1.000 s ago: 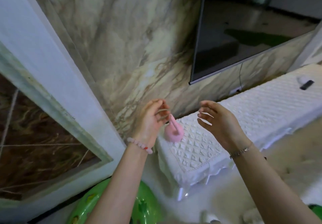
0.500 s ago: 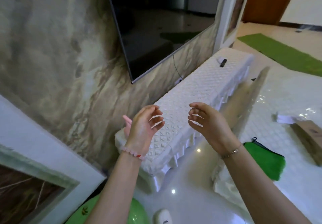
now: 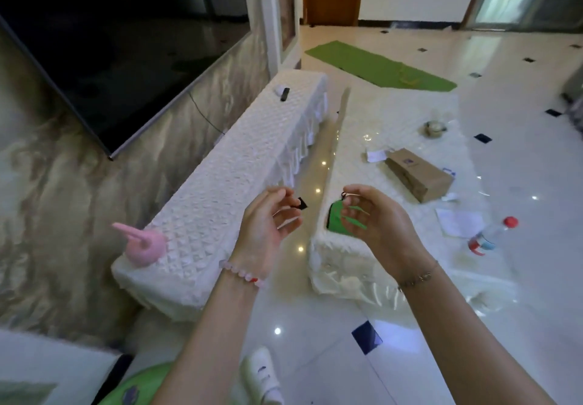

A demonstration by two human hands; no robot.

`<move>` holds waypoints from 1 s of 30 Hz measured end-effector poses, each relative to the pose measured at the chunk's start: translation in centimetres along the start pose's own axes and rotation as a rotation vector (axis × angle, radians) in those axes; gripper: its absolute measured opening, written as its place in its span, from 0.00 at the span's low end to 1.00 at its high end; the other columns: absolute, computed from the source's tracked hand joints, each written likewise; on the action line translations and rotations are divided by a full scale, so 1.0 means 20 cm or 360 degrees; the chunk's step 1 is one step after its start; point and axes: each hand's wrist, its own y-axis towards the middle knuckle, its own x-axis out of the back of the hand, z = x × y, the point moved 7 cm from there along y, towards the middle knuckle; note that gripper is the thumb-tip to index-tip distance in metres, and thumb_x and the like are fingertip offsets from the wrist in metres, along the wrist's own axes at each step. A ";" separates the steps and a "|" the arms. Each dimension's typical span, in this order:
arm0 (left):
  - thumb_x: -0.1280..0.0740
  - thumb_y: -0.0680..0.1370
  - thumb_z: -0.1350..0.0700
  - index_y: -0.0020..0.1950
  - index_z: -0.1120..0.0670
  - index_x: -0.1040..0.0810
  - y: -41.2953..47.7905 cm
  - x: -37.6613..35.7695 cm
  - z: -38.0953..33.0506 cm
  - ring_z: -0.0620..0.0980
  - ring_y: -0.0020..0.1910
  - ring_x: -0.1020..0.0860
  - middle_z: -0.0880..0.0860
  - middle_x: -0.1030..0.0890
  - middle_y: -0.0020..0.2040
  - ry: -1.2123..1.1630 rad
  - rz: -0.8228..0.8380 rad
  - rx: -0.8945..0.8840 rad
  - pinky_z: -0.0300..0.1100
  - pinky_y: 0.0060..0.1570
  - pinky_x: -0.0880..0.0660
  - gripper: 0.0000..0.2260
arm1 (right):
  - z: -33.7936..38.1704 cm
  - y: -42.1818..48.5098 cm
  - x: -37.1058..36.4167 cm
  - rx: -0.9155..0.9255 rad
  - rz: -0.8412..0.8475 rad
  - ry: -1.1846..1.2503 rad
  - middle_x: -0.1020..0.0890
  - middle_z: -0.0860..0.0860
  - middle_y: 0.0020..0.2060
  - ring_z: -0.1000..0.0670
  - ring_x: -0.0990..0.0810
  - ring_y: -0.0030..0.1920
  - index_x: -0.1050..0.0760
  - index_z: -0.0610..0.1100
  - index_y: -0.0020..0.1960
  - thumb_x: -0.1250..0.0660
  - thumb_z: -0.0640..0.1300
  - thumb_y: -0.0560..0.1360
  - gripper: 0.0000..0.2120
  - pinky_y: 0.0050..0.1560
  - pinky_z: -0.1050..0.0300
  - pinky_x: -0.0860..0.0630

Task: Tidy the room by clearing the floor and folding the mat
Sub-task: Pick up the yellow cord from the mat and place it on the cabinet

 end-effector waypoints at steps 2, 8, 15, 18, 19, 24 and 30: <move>0.41 0.79 0.60 0.43 0.56 0.25 -0.02 -0.11 0.05 0.48 0.34 0.25 0.51 0.22 0.34 0.0023 0.0058 0.0034 0.42 0.42 0.28 0.07 | 0.04 -0.07 0.13 0.0036 -0.0079 0.0054 0.22 0.51 0.31 0.53 0.24 0.33 0.22 0.43 0.43 0.40 0.41 0.77 0.09 0.39 0.61 0.26; 0.41 0.79 0.60 0.42 0.55 0.24 -0.07 -0.40 0.19 0.45 0.31 0.24 0.49 0.21 0.32 0.0055 0.0301 0.0137 0.38 0.37 0.25 0.09 | 0.12 -0.25 0.46 0.0136 -0.0304 0.0081 0.22 0.52 0.33 0.52 0.23 0.37 0.21 0.45 0.43 0.39 0.42 0.77 0.09 0.51 0.55 0.27; 0.40 0.79 0.60 0.42 0.55 0.24 -0.07 -0.67 0.37 0.45 0.31 0.23 0.49 0.21 0.33 0.0158 0.0627 0.0297 0.37 0.35 0.24 0.09 | 0.14 -0.41 0.70 0.0215 -0.0595 0.0154 0.22 0.52 0.32 0.53 0.22 0.35 0.22 0.45 0.44 0.39 0.42 0.77 0.09 0.50 0.56 0.26; 0.39 0.79 0.60 0.42 0.56 0.23 -0.03 -0.76 0.44 0.47 0.34 0.23 0.51 0.21 0.35 0.0219 0.0752 0.0366 0.39 0.36 0.24 0.08 | 0.12 -0.45 0.79 0.0239 -0.0752 0.0196 0.22 0.52 0.32 0.53 0.22 0.36 0.22 0.44 0.44 0.39 0.43 0.77 0.08 0.50 0.56 0.25; 0.39 0.79 0.59 0.43 0.56 0.23 -0.02 -0.79 0.45 0.47 0.35 0.23 0.51 0.22 0.36 0.0248 0.0804 0.0391 0.39 0.37 0.24 0.08 | 0.12 -0.46 0.82 0.0255 -0.0808 0.0212 0.22 0.52 0.32 0.53 0.22 0.36 0.22 0.44 0.45 0.39 0.43 0.77 0.08 0.50 0.56 0.26; 0.39 0.79 0.59 0.43 0.55 0.24 0.05 -0.94 0.50 0.47 0.35 0.24 0.50 0.22 0.36 0.0420 0.1054 0.0493 0.41 0.41 0.25 0.07 | 0.14 -0.52 0.92 0.0375 -0.1083 0.0312 0.22 0.51 0.33 0.51 0.22 0.37 0.21 0.44 0.43 0.39 0.42 0.77 0.09 0.50 0.55 0.26; 0.41 0.80 0.58 0.44 0.55 0.23 0.11 -1.11 0.57 0.46 0.36 0.23 0.48 0.21 0.35 0.0495 0.1324 0.0552 0.39 0.40 0.24 0.08 | 0.12 -0.58 0.99 0.0516 -0.1334 0.0378 0.22 0.50 0.34 0.50 0.22 0.38 0.21 0.44 0.42 0.39 0.42 0.77 0.10 0.51 0.53 0.27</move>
